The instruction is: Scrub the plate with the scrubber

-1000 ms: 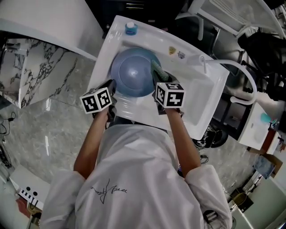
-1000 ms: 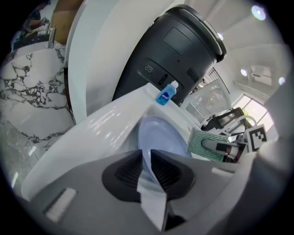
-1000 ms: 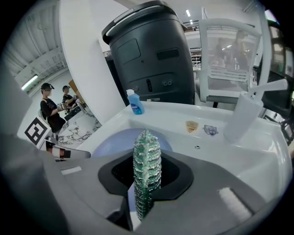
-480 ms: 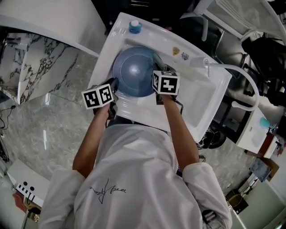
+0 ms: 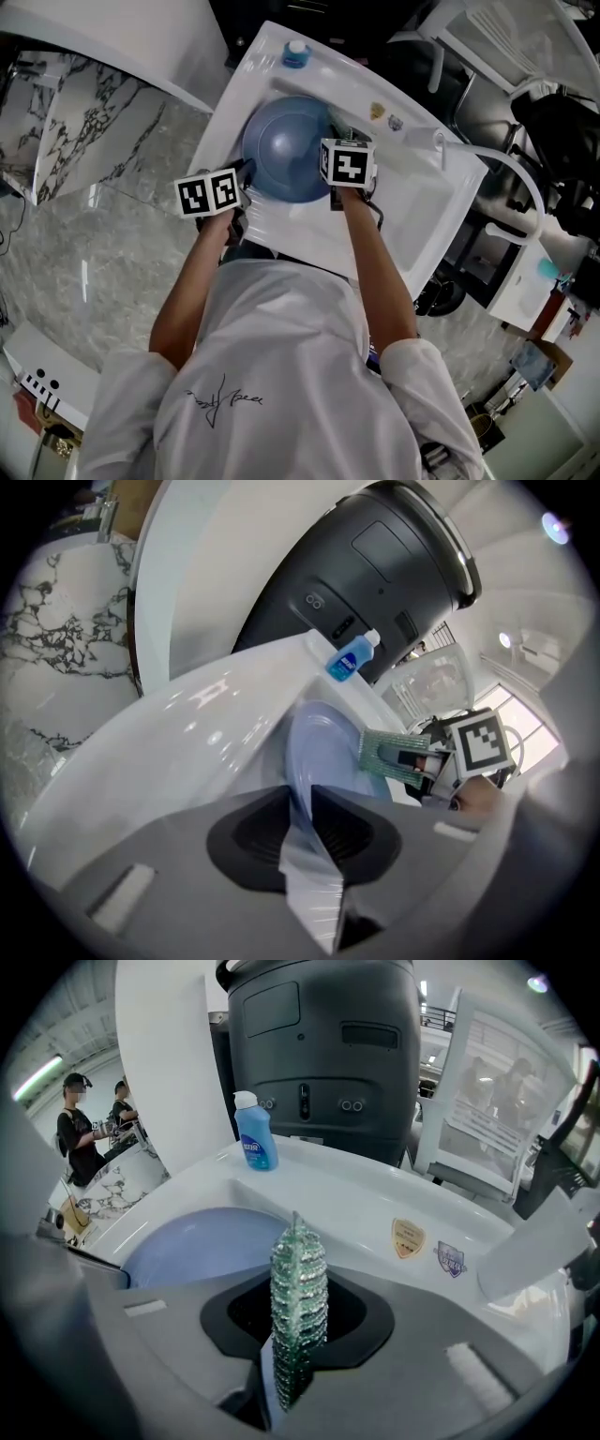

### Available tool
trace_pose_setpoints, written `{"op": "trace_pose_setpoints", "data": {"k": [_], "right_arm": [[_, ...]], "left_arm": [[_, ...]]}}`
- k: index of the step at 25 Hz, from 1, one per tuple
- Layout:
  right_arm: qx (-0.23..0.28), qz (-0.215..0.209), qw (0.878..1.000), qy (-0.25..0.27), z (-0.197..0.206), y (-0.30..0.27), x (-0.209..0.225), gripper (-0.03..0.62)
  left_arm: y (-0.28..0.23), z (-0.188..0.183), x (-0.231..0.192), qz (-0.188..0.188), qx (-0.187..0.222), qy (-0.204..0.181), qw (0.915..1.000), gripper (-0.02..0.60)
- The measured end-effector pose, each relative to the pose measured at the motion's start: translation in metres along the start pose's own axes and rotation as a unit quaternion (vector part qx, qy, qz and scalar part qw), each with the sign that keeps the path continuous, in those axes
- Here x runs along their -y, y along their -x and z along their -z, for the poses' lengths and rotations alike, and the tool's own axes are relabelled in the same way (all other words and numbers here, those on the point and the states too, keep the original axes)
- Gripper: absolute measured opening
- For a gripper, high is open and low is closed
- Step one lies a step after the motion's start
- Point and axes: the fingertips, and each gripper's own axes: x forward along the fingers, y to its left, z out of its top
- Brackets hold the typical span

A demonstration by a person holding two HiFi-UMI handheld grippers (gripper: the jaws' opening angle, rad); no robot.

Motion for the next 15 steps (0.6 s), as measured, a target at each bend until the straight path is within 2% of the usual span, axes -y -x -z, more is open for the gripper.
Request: {"op": "trace_pose_setpoints", "data": {"k": [4,10,15], "right_arm": [[-0.005,0.002,1.0,0.014,-0.006,-0.007,-0.005,0.051],[-0.015,0.004,1.0,0.025,-0.009,-0.015,-0.011,0.051],[-0.017,0.002,0.999,0.032,-0.014,-0.02,-0.018,0.051]], "left_arm": [[0.001,-0.002,-0.001,0.003,0.003,0.003,1.0,0.08],[0.003,0.0,-0.002,-0.004,0.004,-0.013,0.9999,0.117],[0.003,-0.001,-0.002,-0.002,0.007,-0.01,0.9999,0.127]]}}
